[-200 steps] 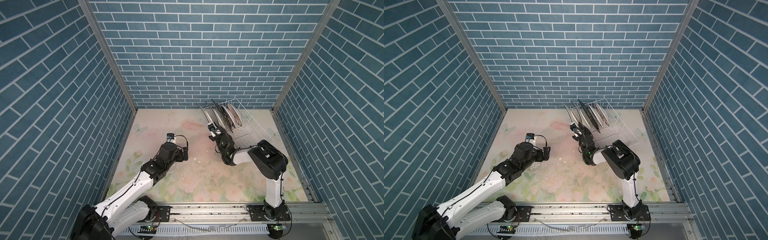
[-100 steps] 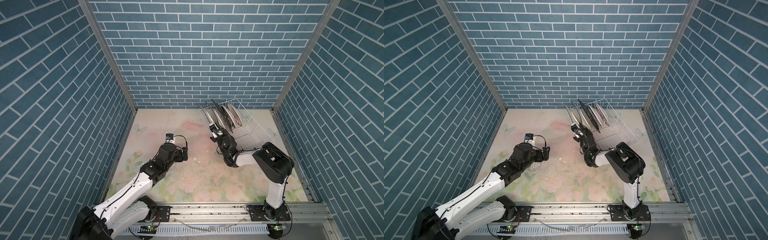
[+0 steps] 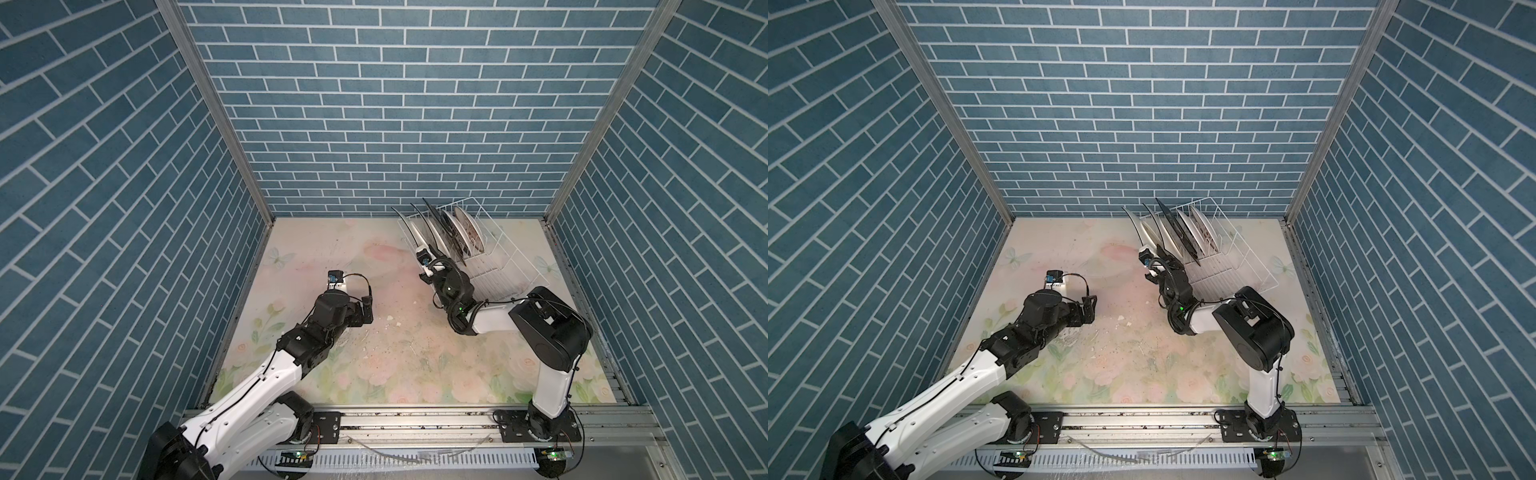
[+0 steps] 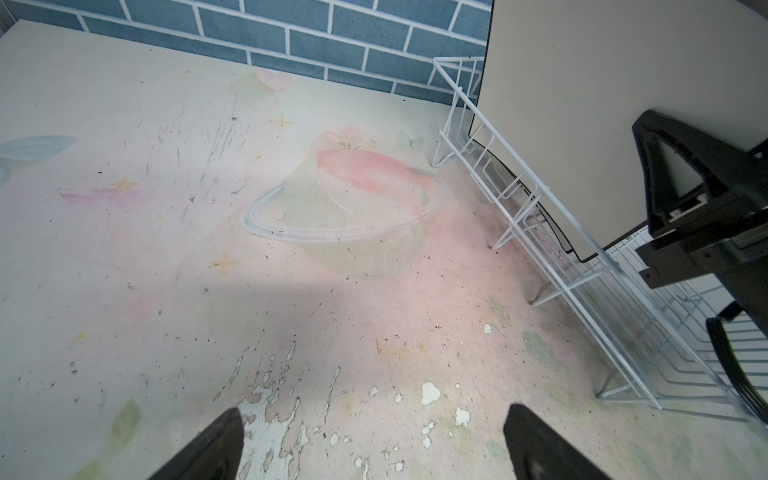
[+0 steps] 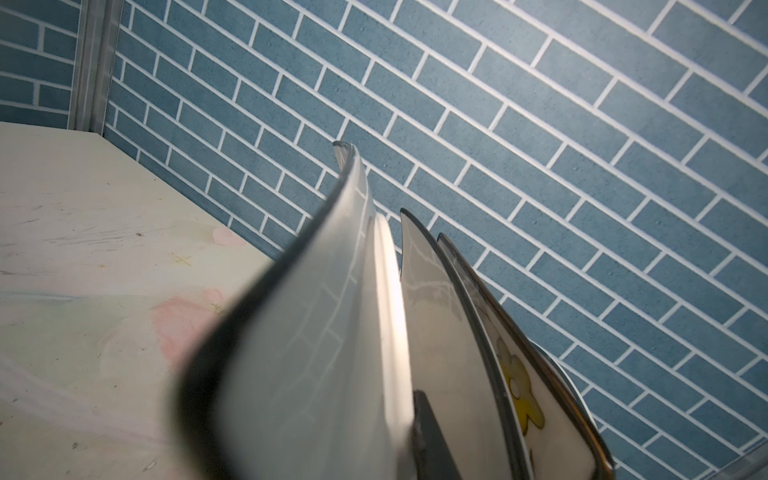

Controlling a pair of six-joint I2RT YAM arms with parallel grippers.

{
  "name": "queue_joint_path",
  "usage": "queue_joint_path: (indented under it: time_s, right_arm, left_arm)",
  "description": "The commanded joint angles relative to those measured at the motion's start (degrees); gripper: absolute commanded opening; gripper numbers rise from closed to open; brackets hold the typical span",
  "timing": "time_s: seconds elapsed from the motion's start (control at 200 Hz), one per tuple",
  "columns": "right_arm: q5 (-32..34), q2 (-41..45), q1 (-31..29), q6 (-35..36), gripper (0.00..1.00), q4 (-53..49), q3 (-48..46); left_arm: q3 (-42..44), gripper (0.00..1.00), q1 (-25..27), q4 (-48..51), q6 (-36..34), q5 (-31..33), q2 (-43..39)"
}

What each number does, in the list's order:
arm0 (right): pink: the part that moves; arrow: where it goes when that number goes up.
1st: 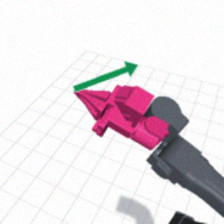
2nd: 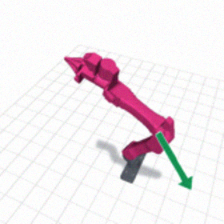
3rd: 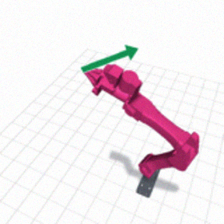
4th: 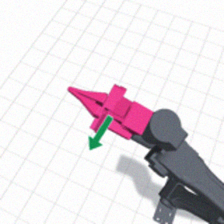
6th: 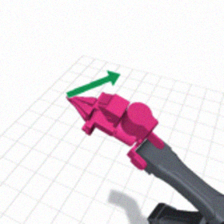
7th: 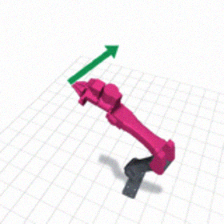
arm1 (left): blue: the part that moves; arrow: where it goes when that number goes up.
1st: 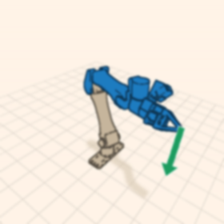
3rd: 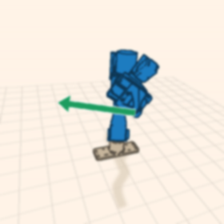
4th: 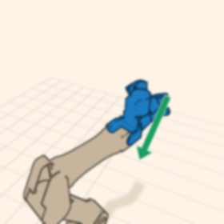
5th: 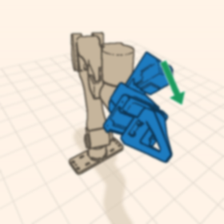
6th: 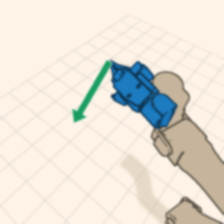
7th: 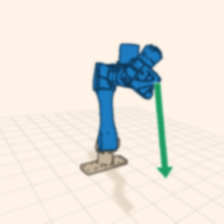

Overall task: Unload the plates from the dish rack
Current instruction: 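Close the right gripper on the top edge of the white square plate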

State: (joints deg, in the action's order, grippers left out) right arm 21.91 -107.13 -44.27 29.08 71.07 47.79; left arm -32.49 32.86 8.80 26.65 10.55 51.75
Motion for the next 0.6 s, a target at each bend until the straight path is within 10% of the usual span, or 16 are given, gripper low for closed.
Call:
queue_joint_path:
  time_s: [0.0,0.595]
  right_arm:
    - [-3.7,4.6,-2.2,0.1,0.00,8.9,0.9]
    - [-4.9,7.7,-3.5,1.7,0.00,9.0,2.0]
  left_arm:
    - [0.8,1.00,-0.4,0.5,0.4,0.9,-0.4]
    - [1.8,1.00,-0.4,1.7,0.8,1.2,-2.8]
